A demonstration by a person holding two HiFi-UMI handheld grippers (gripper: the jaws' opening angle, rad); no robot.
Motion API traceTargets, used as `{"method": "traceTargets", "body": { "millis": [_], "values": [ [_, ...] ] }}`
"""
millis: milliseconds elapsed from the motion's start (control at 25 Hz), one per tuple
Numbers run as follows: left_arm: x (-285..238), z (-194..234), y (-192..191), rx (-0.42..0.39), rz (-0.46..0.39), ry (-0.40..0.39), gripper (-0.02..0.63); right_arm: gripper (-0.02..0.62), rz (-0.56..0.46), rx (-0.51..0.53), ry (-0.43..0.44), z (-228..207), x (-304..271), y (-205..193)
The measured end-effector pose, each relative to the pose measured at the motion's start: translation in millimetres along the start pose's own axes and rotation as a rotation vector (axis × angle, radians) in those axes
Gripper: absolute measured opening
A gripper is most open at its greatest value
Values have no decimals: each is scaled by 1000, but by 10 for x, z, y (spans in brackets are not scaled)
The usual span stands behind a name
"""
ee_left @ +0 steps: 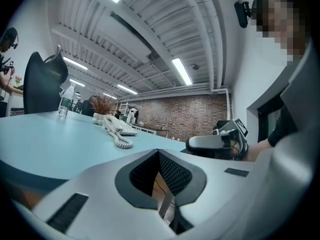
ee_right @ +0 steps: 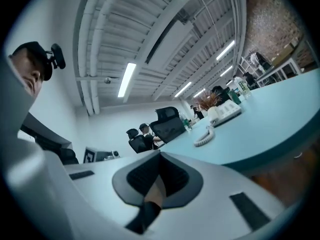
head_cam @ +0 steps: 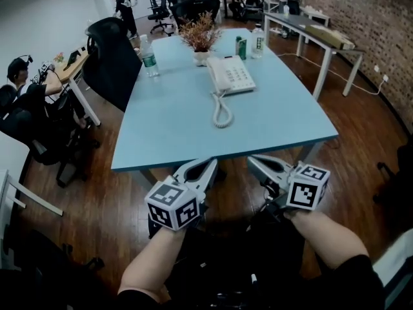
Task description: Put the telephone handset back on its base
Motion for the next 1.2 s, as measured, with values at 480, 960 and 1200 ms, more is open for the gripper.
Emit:
{"method": "traceTargets", "body": {
  "millis": [480,960,1200],
  "values": [
    [32,44,44,-11,-7,5,-3,3,29,27,-9,-109,123,-134],
    [31,103,27,7,-11,2,-3,3,39,60,-20,-138,95,-166],
    [26,105,11,6,-6,3,-3,3,45,62,-19,-142,98,-181]
  ]
}}
Point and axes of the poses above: the fingertips, and each gripper's own axes: x backward along the fingers, z to its left, y out of its top, the point moved 8 cm from there along x, backward along the fingers, and after that the axes turned 9 degrees about -z, right-handed, at the moved point
